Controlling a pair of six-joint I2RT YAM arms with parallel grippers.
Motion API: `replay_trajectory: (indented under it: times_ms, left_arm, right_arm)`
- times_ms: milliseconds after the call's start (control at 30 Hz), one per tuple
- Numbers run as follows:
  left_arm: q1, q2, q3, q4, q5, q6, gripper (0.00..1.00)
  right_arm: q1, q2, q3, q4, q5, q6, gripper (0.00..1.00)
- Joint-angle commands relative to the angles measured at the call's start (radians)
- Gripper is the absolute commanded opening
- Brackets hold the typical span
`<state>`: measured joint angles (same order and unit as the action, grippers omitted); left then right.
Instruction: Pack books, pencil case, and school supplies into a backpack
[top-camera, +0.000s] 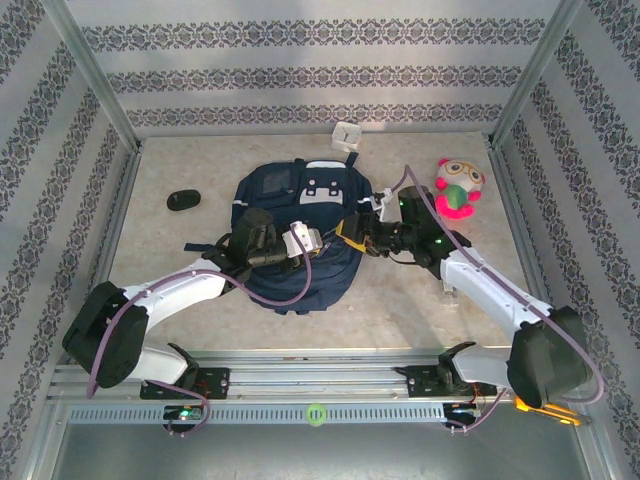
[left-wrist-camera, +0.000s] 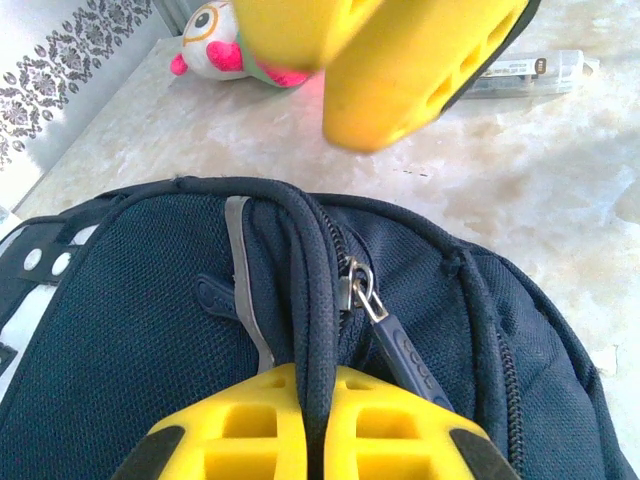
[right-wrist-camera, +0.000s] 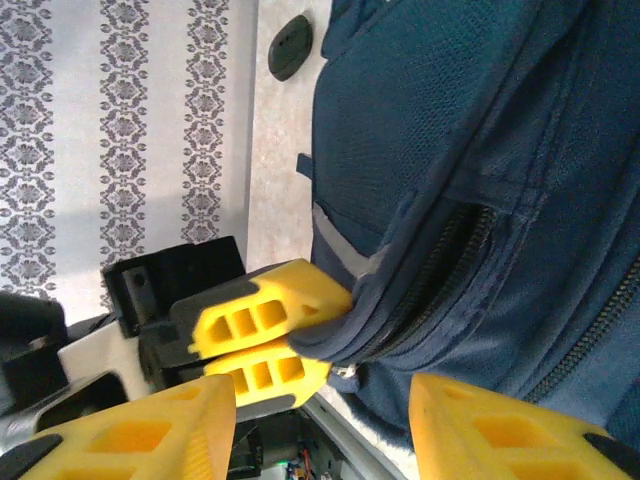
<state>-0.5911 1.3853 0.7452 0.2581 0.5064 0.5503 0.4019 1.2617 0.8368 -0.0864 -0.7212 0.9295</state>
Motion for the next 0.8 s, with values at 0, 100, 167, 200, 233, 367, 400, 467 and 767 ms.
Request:
replay_trajectory:
  times_ms: [0,100,167,200,233,367,400,467,767]
  left_arm:
    - [-0.003,-0.028,0.002,0.116,0.113,0.034,0.03]
    - [-0.004,-0.026,0.007,0.110,0.132,0.036,0.03]
    - [-0.002,-0.020,0.009,0.107,0.142,0.038,0.03]
    - [-0.003,-0.019,0.012,0.103,0.147,0.039,0.03]
    - [-0.003,-0.017,0.015,0.100,0.151,0.042,0.03]
    - [-0.003,-0.010,0.019,0.105,0.161,0.043,0.03]
    - [-0.003,-0.010,0.021,0.107,0.160,0.041,0.03]
    - [-0.003,-0.006,0.024,0.108,0.148,0.044,0.03]
    - [-0.003,0.002,0.025,0.110,0.138,0.054,0.03]
  right_arm:
    - [0.006,0.029,-0.003,0.115,-0.027,0.084,0.49]
    - [0.008,0.058,-0.004,0.173,-0.028,0.107,0.47]
    - [0.007,0.071,-0.007,0.201,-0.022,0.120,0.46]
    - [0.006,0.078,-0.007,0.208,-0.018,0.126,0.45]
    - [0.005,0.084,-0.009,0.218,-0.017,0.132,0.45]
    - [0.006,0.114,-0.007,0.252,-0.017,0.163,0.48]
    - [0.006,0.117,-0.007,0.248,-0.014,0.164,0.49]
    - [0.006,0.110,-0.012,0.227,0.008,0.157,0.51]
    - [0.021,0.101,-0.043,0.181,0.075,0.165,0.54]
